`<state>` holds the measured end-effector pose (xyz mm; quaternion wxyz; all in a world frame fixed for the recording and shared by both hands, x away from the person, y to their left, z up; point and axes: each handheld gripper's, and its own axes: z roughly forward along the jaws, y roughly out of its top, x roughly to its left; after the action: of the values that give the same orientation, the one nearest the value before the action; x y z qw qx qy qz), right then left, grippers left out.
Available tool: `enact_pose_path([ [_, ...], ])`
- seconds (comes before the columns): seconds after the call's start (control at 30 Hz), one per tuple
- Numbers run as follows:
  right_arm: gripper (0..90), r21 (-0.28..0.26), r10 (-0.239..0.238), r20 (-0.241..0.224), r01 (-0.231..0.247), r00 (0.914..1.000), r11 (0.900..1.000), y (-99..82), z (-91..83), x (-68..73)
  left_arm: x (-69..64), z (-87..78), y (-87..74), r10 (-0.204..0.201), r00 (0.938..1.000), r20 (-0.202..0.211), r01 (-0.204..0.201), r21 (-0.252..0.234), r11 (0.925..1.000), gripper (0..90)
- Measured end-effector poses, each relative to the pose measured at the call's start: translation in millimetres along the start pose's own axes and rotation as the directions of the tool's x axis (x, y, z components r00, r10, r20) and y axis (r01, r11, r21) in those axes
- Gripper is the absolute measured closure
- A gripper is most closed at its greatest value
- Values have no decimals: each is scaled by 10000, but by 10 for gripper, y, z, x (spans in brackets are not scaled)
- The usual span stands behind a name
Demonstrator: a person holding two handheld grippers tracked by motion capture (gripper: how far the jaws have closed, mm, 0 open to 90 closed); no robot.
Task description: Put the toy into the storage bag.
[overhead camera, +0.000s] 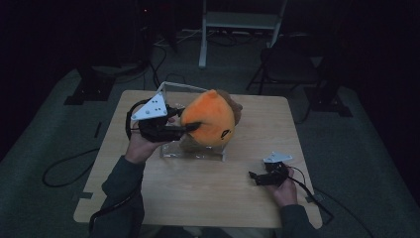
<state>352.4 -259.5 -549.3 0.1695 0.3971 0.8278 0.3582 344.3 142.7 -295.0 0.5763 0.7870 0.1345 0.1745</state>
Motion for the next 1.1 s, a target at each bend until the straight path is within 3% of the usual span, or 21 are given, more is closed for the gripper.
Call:
enact_pose_path([
  [1.1,143,-5,5,3,-5,10000,10000,0,0,0,214,-89,128,-25,9982,-607,22,-53,10000,521],
])
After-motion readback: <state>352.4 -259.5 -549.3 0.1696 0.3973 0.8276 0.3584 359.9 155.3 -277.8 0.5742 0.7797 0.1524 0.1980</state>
